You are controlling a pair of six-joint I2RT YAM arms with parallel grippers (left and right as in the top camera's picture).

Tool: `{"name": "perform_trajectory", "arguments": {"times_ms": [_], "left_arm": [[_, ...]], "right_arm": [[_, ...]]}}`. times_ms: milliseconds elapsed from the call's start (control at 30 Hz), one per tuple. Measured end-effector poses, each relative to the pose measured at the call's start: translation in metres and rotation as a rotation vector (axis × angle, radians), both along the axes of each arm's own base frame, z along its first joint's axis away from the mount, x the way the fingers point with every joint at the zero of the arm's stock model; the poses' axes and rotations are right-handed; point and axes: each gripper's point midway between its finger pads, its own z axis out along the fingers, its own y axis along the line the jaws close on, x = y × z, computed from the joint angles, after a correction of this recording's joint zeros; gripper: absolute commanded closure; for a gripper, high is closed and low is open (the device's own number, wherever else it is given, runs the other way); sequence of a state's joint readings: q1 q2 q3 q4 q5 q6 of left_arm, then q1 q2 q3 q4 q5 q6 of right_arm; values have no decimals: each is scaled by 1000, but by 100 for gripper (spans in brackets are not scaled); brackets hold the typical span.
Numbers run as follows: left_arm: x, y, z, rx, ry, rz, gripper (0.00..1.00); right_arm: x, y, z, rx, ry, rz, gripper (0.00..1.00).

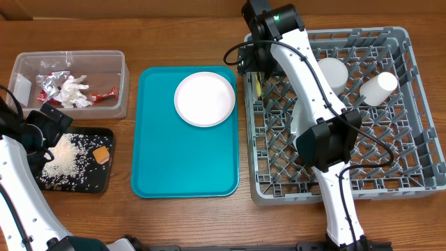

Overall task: Sort waste into correct bins and load items into the dishwasher rack
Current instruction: 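Carry the knife to the rack and drop it with the utensils, then lower the right gripper to the small white plate and grip its rim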

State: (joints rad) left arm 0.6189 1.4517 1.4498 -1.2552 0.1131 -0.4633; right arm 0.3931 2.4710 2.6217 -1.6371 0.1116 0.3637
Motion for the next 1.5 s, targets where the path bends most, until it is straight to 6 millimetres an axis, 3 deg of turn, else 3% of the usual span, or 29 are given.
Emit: {"name": "perform_trajectory", "arguments": {"times_ms": [167, 267, 433, 600, 667, 733, 900, 1033, 1500], "left_arm": [[0, 0, 0, 0, 0, 0, 0], [0, 0, 0, 0, 0, 0, 0], [0, 0, 0, 0, 0, 0, 0], [0, 0, 0, 0, 0, 0, 0], [0, 0, 0, 0, 1, 0, 0], [0, 0, 0, 0, 0, 0, 0], [0, 0, 0, 0, 1, 0, 0], [0, 0, 0, 0, 1, 0, 0], [0, 0, 0, 0, 1, 0, 0]], "right_arm": [[-6, 17, 12, 57, -6, 11, 2], [-15, 44, 22, 135, -7, 52, 13], [-36, 92, 28, 203, -1, 115, 15], [-62, 125, 9, 165, 28, 62, 15], [-72, 134, -6, 141, 45, 20, 5], [-79, 142, -24, 125, 59, -33, 3], [-93, 143, -70, 84, 105, -188, 3], [-99, 135, -91, 60, 126, -287, 5], [-95, 143, -96, 94, 101, -403, 16]]}}
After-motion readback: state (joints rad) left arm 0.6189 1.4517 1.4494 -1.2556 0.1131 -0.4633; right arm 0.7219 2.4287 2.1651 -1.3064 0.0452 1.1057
